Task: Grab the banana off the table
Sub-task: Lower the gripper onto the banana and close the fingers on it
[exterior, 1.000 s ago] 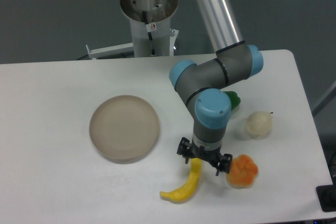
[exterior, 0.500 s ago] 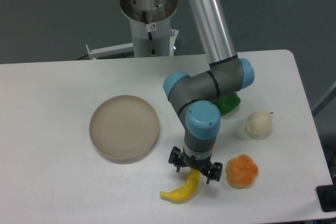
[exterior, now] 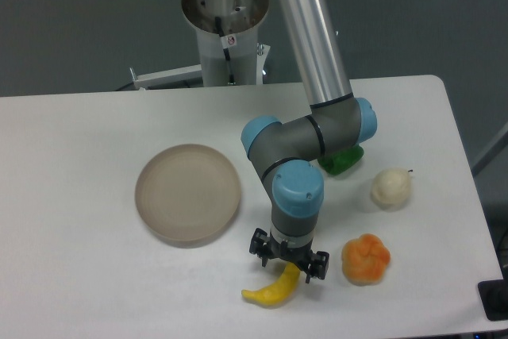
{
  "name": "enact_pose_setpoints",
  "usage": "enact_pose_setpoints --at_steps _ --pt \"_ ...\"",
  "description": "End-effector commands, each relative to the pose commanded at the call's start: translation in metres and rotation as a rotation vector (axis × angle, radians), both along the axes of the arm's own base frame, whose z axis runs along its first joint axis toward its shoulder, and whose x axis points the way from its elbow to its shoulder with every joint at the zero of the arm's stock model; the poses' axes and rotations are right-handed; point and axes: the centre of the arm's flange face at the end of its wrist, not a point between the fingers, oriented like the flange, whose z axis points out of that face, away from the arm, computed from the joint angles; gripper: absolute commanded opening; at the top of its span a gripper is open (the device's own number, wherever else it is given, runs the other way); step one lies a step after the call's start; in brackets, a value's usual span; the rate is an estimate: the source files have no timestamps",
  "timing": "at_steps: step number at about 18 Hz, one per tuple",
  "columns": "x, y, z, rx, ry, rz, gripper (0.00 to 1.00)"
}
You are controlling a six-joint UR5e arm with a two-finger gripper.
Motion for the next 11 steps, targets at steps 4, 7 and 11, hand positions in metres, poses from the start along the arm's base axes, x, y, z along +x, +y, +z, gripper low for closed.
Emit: enact_pose_setpoints --at_steps 4,7,11 --pt "0.0 0.0 0.003 0.005 0.004 -0.003 0.34" --pt "-0.002 0.001 0.01 0.013 0.008 -0.002 0.3" --pt "-0.006 -0.002 0.028 0.032 0.029 -0.002 0.29"
